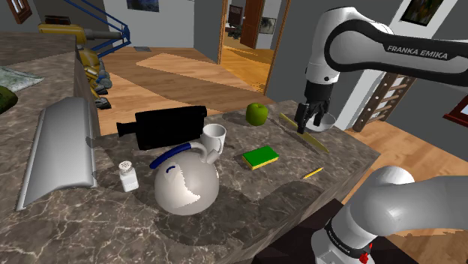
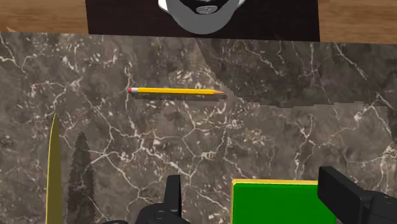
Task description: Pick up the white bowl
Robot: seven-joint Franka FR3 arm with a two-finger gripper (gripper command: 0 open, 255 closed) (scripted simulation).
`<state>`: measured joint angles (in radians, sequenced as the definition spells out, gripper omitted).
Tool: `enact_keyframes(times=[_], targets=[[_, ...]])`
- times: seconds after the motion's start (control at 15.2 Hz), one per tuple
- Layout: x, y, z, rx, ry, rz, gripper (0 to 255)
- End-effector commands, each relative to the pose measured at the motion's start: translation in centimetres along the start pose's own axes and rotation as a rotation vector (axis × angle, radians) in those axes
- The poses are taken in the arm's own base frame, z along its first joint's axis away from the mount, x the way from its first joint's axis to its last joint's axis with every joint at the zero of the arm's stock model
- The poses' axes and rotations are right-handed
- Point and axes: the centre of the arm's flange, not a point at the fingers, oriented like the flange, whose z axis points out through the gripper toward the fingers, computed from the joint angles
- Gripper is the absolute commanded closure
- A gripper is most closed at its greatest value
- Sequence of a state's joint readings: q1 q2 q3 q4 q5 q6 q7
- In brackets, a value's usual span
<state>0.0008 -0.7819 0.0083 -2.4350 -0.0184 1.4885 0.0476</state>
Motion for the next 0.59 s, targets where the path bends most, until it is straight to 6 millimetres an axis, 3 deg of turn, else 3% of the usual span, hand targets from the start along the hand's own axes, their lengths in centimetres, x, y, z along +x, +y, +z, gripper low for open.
enact_keyframes(times=[0.0,0.53], targets=[[0.0,0.0,0.0,0.0,0.0,0.0,0],[4.7,8.5,2.3,-0.032,0.025,0.018,0]])
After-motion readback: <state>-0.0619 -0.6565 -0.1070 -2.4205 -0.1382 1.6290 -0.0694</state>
